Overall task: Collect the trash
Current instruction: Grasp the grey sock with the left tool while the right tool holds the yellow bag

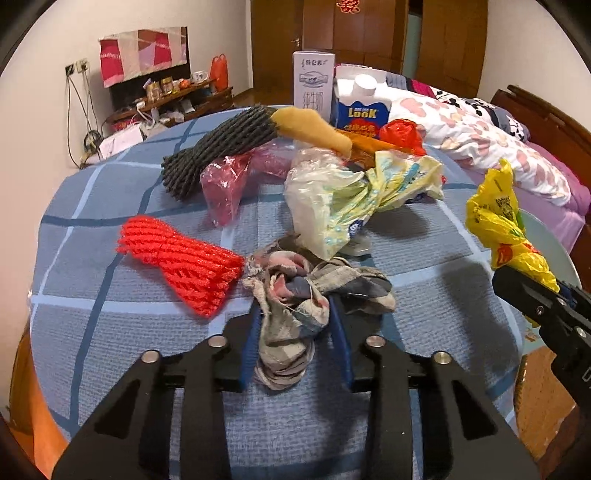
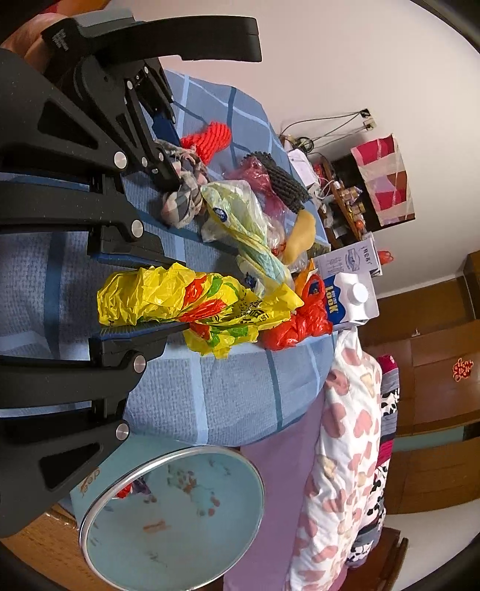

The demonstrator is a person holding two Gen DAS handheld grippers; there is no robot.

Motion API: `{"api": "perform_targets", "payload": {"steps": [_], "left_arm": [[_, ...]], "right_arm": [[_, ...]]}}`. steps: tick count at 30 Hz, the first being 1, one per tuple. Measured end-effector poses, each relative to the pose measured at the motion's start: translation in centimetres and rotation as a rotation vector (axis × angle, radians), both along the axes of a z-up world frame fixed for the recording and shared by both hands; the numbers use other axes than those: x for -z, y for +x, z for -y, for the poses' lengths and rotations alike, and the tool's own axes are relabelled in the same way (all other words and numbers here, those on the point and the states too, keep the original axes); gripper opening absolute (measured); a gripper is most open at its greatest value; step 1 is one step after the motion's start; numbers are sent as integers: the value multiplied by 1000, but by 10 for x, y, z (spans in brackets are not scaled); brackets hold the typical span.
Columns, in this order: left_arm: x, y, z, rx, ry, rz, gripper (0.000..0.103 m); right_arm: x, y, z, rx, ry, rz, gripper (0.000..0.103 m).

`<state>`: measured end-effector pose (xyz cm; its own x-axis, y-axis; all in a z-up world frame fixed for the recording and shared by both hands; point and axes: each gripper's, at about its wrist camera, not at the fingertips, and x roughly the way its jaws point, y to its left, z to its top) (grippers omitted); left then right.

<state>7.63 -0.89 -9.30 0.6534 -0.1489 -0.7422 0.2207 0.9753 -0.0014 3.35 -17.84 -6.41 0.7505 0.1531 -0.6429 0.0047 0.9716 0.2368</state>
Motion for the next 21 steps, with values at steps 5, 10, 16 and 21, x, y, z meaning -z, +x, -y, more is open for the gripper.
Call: {"api": "perform_targets", "payload": {"steps": [5, 10, 16, 21], "left_arm": [[-12, -9, -2, -1, -8, 22, 23], [-32, -22, -3, -9, 19, 83, 23], [-51, -36, -5, -23, 22, 126, 23], [-67, -45, -5, -40, 29, 168, 23]], "right_arm": [[-5, -6, -1, 12, 1, 19, 26], [-11, -14, 1, 27, 2, 41, 26], [-20, -25, 2, 34, 1, 69, 26], [-28, -35, 2, 40, -9, 98, 26]]}}
